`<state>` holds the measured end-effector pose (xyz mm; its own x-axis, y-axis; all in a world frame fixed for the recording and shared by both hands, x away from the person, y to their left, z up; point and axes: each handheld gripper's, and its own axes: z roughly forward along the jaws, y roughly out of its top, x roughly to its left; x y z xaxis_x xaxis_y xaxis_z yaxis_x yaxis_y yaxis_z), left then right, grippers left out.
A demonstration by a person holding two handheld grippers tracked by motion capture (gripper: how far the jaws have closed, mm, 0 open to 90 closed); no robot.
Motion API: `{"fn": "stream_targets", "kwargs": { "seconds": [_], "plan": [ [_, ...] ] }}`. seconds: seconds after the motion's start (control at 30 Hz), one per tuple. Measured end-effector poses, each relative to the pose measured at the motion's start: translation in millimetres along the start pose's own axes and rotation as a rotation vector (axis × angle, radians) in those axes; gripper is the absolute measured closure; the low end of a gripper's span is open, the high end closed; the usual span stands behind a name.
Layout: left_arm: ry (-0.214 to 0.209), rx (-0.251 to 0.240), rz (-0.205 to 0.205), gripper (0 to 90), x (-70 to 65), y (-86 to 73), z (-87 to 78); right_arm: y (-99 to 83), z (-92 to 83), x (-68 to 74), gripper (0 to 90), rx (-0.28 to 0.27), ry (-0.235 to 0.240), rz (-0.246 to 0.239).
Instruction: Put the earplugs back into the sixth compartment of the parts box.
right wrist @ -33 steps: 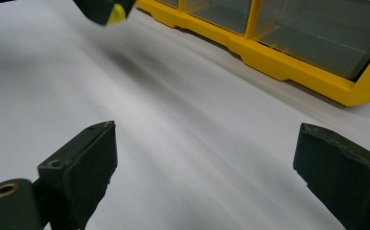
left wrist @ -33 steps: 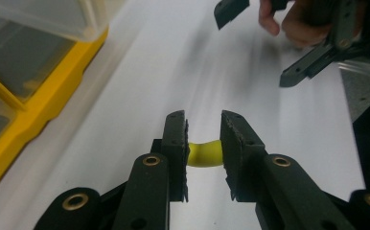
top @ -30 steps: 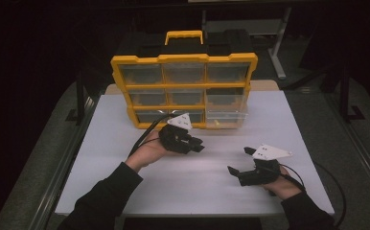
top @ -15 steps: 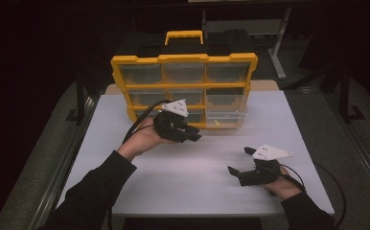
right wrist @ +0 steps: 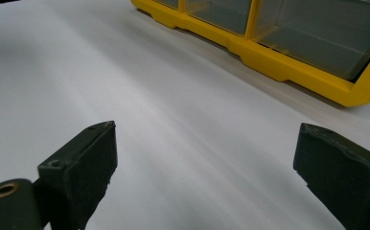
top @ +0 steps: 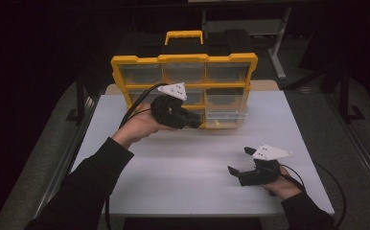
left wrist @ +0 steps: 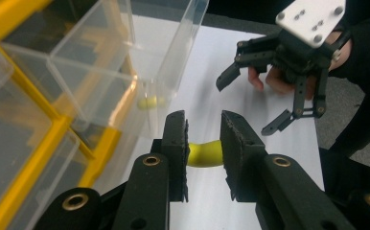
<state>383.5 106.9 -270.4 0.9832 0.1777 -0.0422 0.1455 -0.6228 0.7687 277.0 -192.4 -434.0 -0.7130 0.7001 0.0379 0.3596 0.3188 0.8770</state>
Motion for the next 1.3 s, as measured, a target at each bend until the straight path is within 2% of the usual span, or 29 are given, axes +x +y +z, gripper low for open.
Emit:
{"fn": "stream_targets", "kwargs": {
  "seconds": [0.3, 0.53, 0.9, 1.07, 1.13, 1.3],
  "plan": [
    [0.003, -0.008, 0.027, 72.0, 6.2, 28.3, -1.6, 0.1, -0.5, -0.2, 7.3, -0.002, 0.0, 0.003],
    [0.012, -0.006, 0.027, 71.6, 15.9, 45.6, 11.3, 0.3, -0.7, -0.1, 7.3, -0.005, 0.003, 0.005],
    [0.006, 0.006, -0.002, 70.9, 41.9, 55.6, 43.8, 0.4, -0.9, -1.1, 7.3, -0.009, 0.011, 0.021],
    [0.009, 0.022, -0.007, 69.2, 47.0, 54.0, 58.4, 0.6, 0.5, -2.6, 7.3, -0.01, 0.016, 0.021],
    [0.011, 0.031, -0.01, 66.1, 47.5, 53.7, 61.3, 0.4, 0.8, -3.2, 7.3, -0.009, 0.016, 0.021],
    [0.012, 0.01, -0.024, 56.0, 46.5, 56.2, 58.5, -0.9, -0.9, -3.7, 7.3, -0.011, 0.013, 0.028]
  ]
}}
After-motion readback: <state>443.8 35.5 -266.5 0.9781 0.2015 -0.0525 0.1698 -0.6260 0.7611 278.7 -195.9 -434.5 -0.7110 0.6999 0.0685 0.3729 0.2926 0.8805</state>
